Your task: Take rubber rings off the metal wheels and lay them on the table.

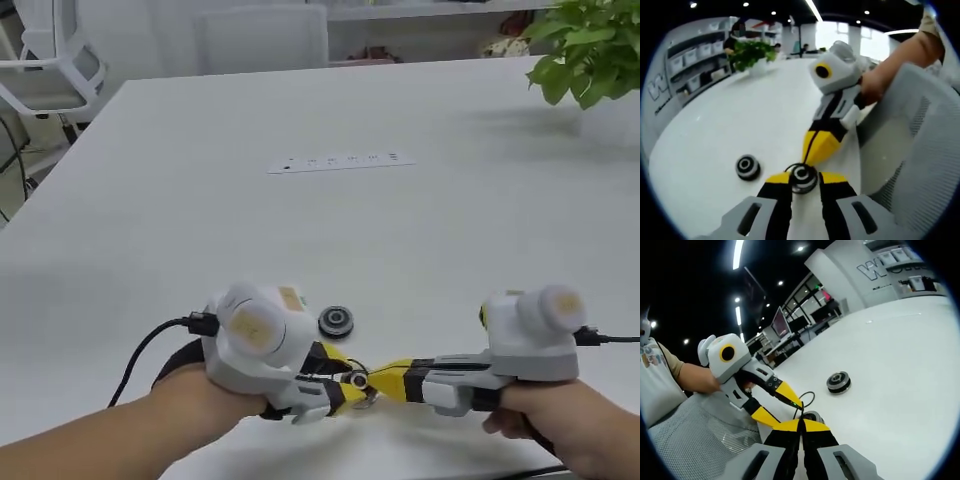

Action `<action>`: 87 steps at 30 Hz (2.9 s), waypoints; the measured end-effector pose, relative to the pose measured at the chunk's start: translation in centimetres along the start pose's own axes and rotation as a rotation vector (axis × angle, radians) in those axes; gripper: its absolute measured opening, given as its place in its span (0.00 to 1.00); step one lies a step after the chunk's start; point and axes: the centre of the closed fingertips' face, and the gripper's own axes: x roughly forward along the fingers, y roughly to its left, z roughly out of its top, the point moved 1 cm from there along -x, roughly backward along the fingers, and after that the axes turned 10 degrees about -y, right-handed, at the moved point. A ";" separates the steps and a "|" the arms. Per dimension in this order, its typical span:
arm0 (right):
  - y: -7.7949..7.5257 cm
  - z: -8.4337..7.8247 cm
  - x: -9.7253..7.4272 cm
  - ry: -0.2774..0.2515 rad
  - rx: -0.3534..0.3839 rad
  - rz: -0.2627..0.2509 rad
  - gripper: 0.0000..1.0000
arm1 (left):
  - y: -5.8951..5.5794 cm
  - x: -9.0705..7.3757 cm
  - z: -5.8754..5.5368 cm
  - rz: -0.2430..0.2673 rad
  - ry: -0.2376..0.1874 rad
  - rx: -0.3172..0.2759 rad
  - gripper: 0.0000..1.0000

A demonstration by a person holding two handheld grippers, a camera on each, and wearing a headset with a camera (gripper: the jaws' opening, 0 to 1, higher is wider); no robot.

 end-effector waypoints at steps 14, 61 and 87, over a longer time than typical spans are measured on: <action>1.0 1.4 0.2 0.014 -0.026 0.042 0.00 | 0.5 -3.6 1.7 0.028 -0.059 -0.034 0.50; 0.6 2.5 6.5 0.151 -0.084 0.046 0.00 | 3.5 -11.5 0.2 0.193 -0.118 -0.128 0.88; -0.7 0.4 7.8 0.237 -0.094 -0.003 0.00 | 3.4 -11.1 -0.6 0.188 -0.086 -0.170 0.88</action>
